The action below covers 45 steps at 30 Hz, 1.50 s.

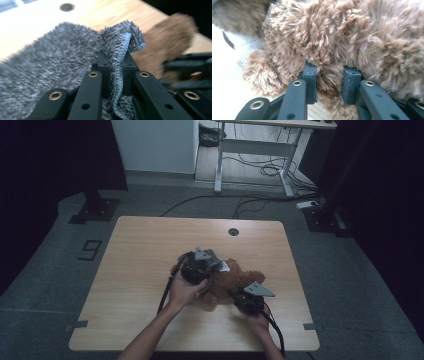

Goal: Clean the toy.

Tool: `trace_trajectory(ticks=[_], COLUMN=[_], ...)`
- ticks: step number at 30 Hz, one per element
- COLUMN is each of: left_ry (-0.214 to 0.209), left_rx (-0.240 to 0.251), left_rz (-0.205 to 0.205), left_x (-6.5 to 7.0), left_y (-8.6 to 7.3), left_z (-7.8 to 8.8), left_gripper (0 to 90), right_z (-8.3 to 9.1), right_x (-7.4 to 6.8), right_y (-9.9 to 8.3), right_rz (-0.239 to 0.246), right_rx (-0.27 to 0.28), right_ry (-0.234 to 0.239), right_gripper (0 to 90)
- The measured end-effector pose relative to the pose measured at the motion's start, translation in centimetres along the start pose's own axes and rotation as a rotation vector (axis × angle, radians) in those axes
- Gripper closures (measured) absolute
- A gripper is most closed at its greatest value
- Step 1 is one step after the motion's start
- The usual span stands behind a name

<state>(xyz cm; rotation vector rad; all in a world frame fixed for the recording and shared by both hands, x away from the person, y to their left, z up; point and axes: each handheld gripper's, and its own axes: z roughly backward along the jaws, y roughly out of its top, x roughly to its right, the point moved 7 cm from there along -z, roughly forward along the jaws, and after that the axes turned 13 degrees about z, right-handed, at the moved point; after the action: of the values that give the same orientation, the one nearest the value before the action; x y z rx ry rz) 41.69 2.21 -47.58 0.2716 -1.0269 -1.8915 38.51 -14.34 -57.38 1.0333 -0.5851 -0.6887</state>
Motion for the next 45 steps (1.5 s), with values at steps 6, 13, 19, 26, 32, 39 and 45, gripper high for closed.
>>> trace_trajectory(ticks=[6, 13, 19, 26, 32, 39, 45], left_ry=[0.014, -0.005, 0.011, -0.015, -0.103, -0.232, -0.231], left_rx=[0.033, 0.086, 0.093, 0.086, 0.092, 0.009, -0.111], left_rz=[0.072, 0.145, 0.185, 0.086, 0.026, -0.013, -0.041], left_x=[-4.3, -6.9, -8.5, -4.5, 0.6, 7.4, 9.6], left_y=[-1.7, -3.9, -4.8, -0.2, 4.2, 7.1, 4.0], left_z=[2.7, 5.1, 6.3, 5.7, 3.6, -1.2, -5.7], left_gripper=[81.1, 81.1, 80.9, 81.0, 81.0, 81.0, 81.0], right_z=[0.0, 0.0, -0.1, -0.1, -0.1, -0.1, -0.1], right_x=[0.1, 0.0, 0.0, 0.1, 0.2, 0.2, 0.2], right_y=[-0.1, -0.1, -0.1, -0.2, -0.2, -0.2, -0.2], right_rz=[0.003, 0.005, 0.010, -0.005, -0.008, -0.006, -0.008], right_rx=[0.003, 0.006, 0.010, 0.008, 0.009, 0.009, 0.011], right_ry=[0.000, -0.005, -0.009, -0.012, -0.009, -0.005, -0.006], right_gripper=[69.9, 69.9, 69.9, 70.0, 70.0, 70.0, 70.0])
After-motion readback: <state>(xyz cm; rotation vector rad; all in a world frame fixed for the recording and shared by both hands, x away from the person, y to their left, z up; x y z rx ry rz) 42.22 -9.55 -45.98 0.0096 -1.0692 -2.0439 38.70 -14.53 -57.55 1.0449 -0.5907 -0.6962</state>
